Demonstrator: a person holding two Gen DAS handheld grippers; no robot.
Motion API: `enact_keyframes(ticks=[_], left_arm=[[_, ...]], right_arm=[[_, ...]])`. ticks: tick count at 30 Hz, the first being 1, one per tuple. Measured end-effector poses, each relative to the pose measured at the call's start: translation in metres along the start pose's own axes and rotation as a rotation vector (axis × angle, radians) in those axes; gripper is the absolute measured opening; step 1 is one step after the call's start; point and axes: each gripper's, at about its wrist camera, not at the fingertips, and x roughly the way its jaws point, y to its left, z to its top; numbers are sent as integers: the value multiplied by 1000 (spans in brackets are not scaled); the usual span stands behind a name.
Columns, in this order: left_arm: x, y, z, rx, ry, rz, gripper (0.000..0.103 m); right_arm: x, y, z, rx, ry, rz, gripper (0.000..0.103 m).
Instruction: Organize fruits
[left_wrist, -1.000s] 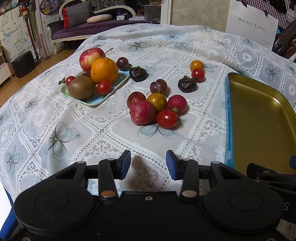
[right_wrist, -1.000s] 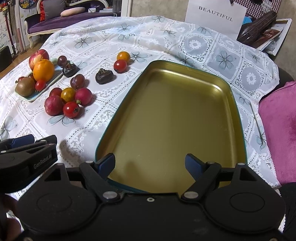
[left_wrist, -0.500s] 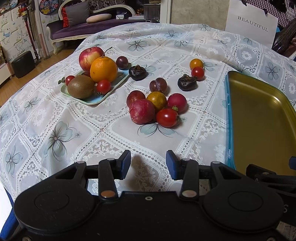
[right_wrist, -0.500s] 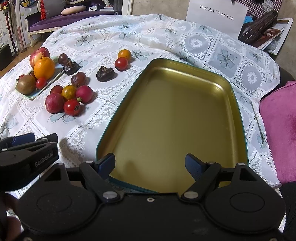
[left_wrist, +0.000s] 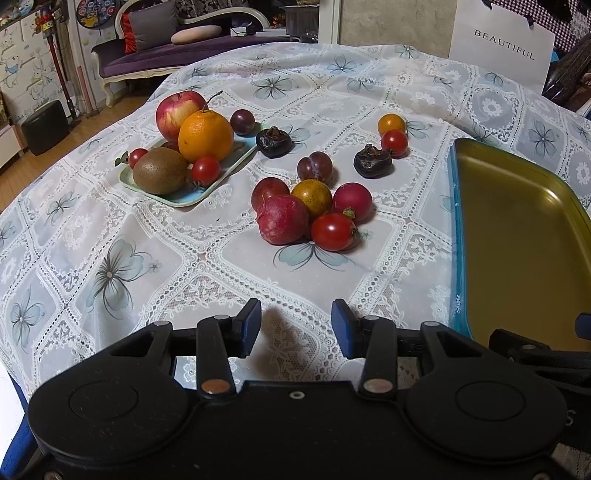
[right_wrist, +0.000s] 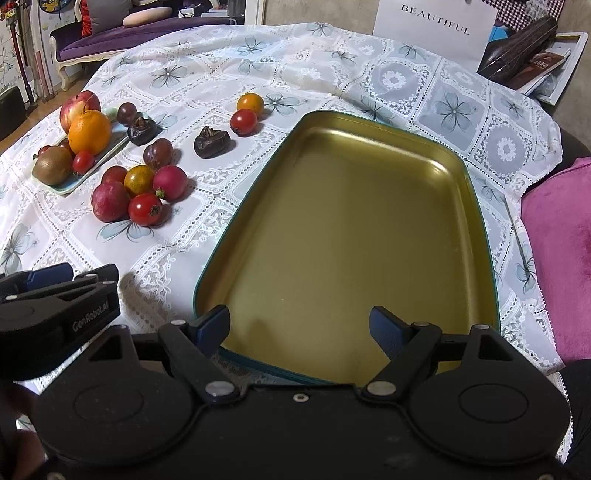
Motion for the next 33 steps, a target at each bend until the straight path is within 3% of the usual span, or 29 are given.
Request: enact_keyframes(ticks=[15, 26, 33], left_arm=[[4, -1, 0, 8, 18, 2, 51], [4, 0, 0, 2, 24, 1, 51], [3, 0, 1, 3, 20, -5, 51]], right_arm=[[4, -1, 3, 1, 20, 6, 86], [12, -6, 23, 10, 152, 59, 86], [13, 2, 23, -41, 150, 46, 86]])
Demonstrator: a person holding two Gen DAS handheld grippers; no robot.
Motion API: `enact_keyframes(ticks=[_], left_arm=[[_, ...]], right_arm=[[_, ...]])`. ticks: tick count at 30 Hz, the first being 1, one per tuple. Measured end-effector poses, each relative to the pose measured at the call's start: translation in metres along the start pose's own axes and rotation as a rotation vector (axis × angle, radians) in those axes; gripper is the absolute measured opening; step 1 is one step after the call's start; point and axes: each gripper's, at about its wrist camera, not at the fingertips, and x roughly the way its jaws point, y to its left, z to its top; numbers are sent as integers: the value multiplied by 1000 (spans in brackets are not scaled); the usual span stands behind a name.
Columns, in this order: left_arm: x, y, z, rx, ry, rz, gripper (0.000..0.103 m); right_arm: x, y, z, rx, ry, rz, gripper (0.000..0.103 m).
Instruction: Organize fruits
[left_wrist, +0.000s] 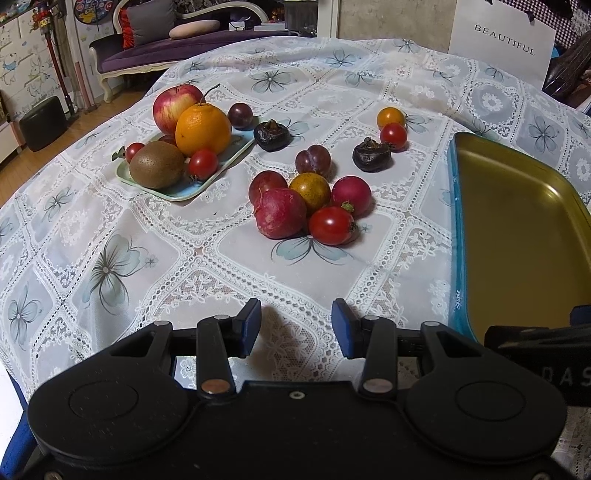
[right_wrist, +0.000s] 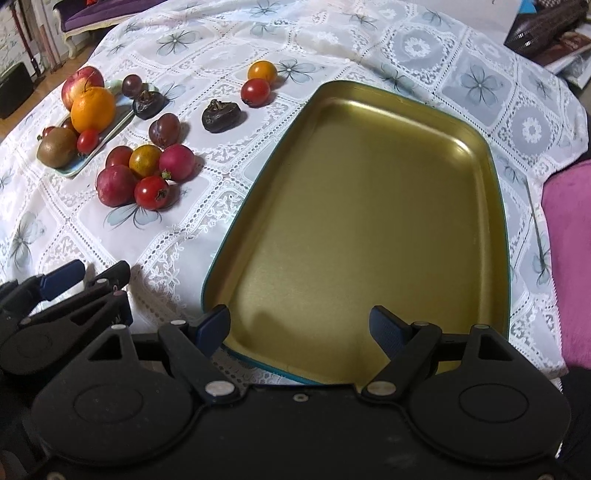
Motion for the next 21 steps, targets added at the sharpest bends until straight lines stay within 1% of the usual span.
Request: enact_keyframes(ticks=[5, 15, 21], left_arm=[[0, -1, 0, 3, 1, -3, 51], [3, -1, 1, -1, 9, -6, 51], [5, 12, 5, -56, 15, -12, 51]], right_arm=[[-1, 1, 0, -28, 3, -12, 86], [3, 0, 6, -43, 28, 5, 86], [-4, -2, 14, -32, -24, -12, 85]])
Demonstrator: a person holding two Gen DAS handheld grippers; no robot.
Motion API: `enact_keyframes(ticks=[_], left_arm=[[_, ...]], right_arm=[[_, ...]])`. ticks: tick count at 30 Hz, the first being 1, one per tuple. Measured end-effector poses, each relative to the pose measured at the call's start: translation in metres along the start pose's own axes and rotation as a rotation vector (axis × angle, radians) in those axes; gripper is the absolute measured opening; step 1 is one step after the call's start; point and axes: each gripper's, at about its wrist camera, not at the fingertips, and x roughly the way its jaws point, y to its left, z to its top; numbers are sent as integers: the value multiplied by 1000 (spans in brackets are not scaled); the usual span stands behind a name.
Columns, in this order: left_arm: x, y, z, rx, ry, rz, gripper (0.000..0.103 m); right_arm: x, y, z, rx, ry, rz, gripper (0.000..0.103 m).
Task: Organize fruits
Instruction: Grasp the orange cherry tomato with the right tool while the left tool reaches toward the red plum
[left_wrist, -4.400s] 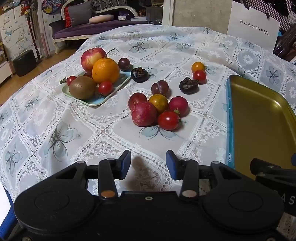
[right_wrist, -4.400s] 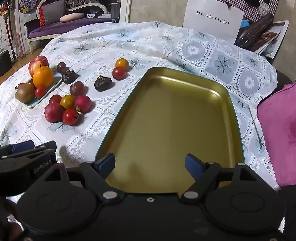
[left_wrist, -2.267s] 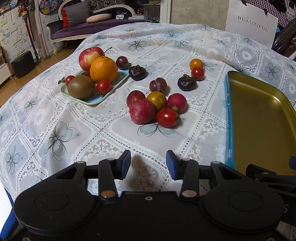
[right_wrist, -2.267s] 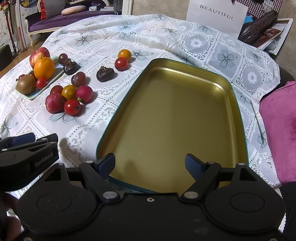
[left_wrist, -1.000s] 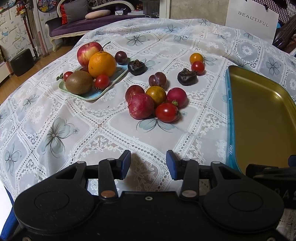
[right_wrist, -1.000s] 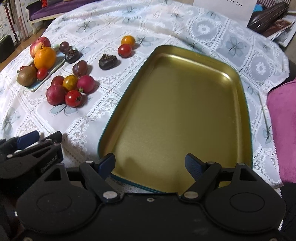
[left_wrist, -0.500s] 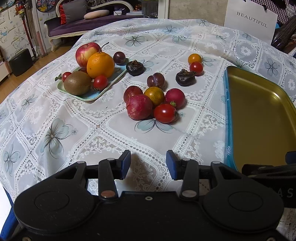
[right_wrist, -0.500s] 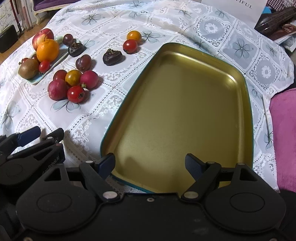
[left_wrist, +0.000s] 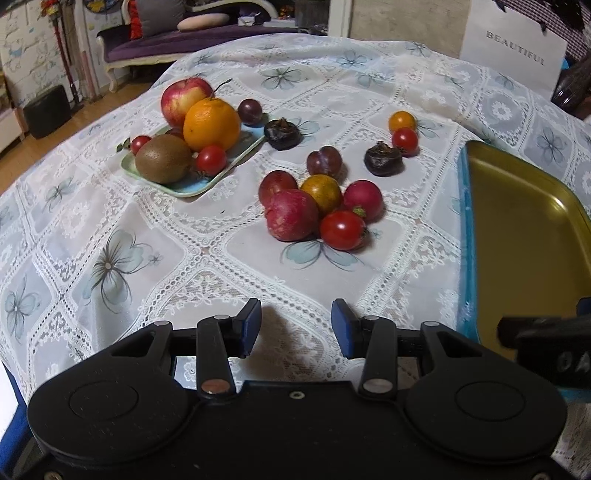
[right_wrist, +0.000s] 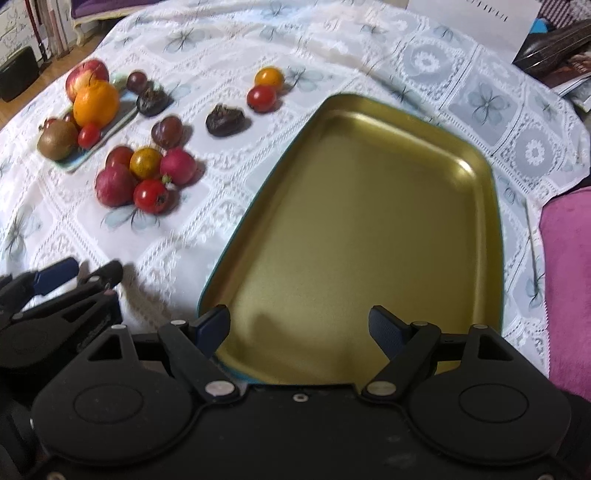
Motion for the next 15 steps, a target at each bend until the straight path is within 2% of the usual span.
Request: enact_keyframes(ticks=[3, 5, 8, 12, 15], left_arm=[[3, 10, 4, -58, 27, -42, 50], [5, 16, 9, -95, 42, -50, 50], [6, 20, 19, -114, 52, -3, 50], [7, 26, 38, -121, 51, 47, 50], [12, 28, 54, -138, 72, 59, 50]], right_arm=[[-4, -4, 10, 20, -11, 32, 85], [-3, -3, 19, -6, -2, 8, 85], [-3, -3, 34, -46, -25, -13, 85], [2, -9, 64, -61, -19, 48, 84], [12, -8, 91, -63, -8, 59, 83]])
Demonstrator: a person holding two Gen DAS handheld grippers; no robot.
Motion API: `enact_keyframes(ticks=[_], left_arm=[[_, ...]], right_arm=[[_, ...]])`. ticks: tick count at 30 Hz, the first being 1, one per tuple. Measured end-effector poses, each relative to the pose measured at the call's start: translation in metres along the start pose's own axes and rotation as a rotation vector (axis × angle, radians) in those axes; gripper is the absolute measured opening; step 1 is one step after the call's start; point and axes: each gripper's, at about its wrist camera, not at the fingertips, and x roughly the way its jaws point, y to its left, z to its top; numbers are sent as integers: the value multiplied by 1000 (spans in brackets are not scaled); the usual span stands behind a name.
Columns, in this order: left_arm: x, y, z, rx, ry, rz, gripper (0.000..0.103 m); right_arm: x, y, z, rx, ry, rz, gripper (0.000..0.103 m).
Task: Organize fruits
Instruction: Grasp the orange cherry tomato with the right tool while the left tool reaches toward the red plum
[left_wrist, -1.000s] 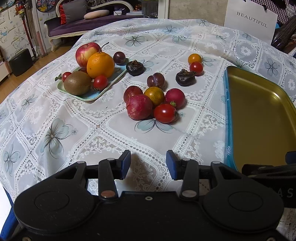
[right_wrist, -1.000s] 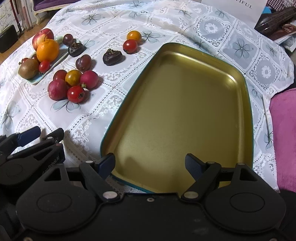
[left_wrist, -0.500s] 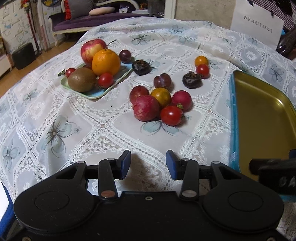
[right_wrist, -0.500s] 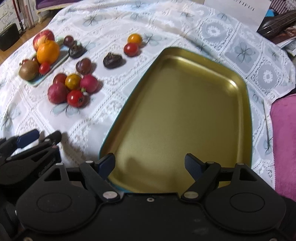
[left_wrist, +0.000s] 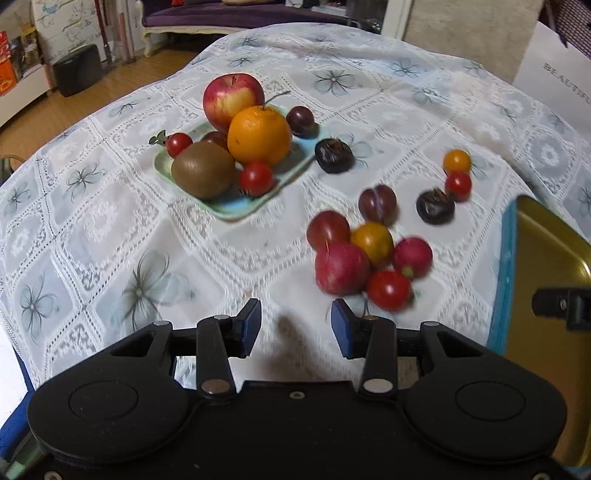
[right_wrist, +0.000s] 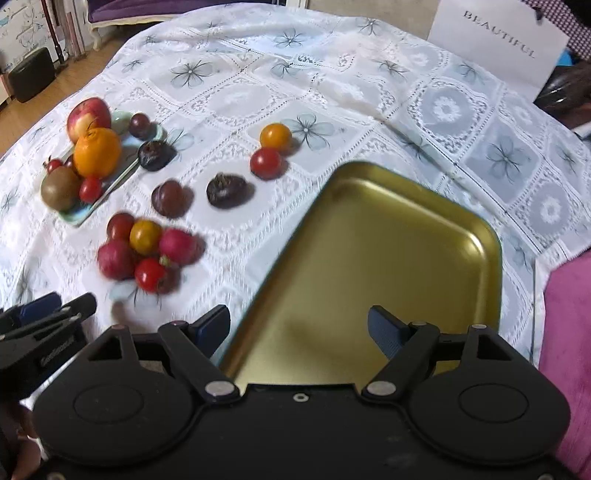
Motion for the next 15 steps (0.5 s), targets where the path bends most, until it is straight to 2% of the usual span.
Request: enact_keyframes(ticks=[4, 11, 15], left_arm=[[11, -4, 24, -19, 56, 20, 50], [21, -10, 63, -4, 53, 36, 50], [31, -10, 71, 37, 60, 32, 50]], right_arm=[[16, -1, 43, 2, 10, 34, 83], [52, -5, 112, 95, 35, 80, 81], [74, 0, 139, 99, 42, 84, 73]])
